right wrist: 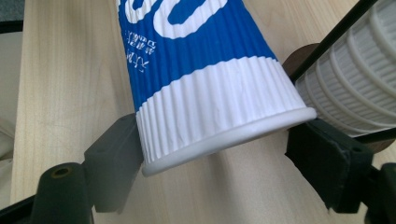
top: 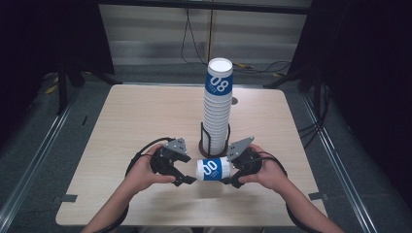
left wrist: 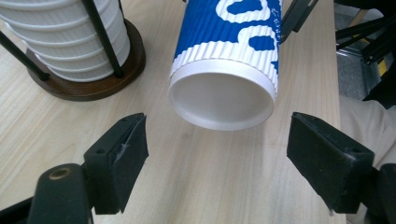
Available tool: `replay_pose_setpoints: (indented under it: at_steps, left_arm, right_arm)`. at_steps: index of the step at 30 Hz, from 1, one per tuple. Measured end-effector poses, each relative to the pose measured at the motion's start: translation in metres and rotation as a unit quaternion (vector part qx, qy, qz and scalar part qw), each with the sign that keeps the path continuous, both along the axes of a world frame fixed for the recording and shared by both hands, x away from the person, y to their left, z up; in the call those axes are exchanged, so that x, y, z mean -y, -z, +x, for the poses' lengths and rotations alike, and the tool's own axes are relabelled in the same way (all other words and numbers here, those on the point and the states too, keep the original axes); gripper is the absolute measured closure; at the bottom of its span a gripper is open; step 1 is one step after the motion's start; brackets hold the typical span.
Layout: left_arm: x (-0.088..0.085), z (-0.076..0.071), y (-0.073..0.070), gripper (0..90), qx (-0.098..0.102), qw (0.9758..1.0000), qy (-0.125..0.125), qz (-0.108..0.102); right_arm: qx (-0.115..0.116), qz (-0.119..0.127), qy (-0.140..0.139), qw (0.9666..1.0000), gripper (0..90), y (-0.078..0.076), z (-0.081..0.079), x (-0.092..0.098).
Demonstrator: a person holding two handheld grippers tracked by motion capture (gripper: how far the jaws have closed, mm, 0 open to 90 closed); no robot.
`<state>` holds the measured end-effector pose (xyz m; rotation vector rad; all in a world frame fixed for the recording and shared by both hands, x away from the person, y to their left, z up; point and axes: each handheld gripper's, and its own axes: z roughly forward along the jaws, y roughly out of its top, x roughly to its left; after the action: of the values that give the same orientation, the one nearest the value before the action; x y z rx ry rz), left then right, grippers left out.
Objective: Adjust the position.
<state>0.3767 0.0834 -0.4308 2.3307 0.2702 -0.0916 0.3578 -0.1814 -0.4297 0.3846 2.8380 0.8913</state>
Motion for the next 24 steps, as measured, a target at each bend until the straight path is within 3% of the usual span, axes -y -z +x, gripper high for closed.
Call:
replay_pose_setpoints:
  at_steps: [19,24]
  left_arm:
    - [0.008,-0.002,0.001,20.0,0.001,1.0,0.002,0.01]
    - [0.009,-0.003,0.001,19.9,0.002,0.9999,0.002,0.012]
  right_arm:
    - [0.014,-0.076,-0.026,0.9967,19.5,-0.015,0.003,-0.015]
    - [0.002,-0.089,-0.018,0.9959,19.5,-0.016,0.002,-0.016]
